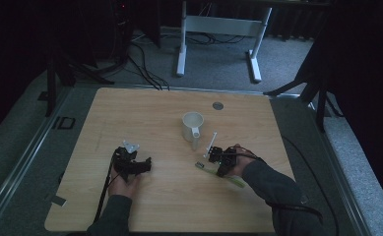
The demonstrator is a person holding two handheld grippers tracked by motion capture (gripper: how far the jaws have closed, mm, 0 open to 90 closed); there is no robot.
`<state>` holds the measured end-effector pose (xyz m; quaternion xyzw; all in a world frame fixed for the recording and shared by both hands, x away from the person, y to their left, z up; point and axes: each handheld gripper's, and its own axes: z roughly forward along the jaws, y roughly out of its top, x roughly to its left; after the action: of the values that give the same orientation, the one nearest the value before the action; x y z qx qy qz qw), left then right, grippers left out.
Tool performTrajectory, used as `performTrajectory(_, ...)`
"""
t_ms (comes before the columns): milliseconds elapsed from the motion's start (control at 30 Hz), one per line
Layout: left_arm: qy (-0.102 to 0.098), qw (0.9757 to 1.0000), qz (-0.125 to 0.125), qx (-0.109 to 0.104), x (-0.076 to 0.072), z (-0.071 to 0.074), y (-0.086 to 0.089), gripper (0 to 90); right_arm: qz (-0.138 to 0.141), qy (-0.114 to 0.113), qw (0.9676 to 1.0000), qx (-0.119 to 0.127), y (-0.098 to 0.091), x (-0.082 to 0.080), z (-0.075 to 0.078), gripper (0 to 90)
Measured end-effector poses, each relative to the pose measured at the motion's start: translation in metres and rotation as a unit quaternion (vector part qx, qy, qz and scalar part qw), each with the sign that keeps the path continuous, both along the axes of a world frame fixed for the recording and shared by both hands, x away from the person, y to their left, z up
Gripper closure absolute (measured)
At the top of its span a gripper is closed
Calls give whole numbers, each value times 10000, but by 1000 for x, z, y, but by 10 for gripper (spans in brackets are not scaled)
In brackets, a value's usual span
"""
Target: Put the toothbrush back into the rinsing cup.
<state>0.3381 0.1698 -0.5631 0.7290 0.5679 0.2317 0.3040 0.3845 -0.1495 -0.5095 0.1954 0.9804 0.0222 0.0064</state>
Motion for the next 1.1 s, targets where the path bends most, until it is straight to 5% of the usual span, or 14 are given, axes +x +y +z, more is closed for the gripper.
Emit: performTrajectory(1100,0,10000,1,-1,0,0,0,140,-38,115,9999,-76,3,2,-6,805)
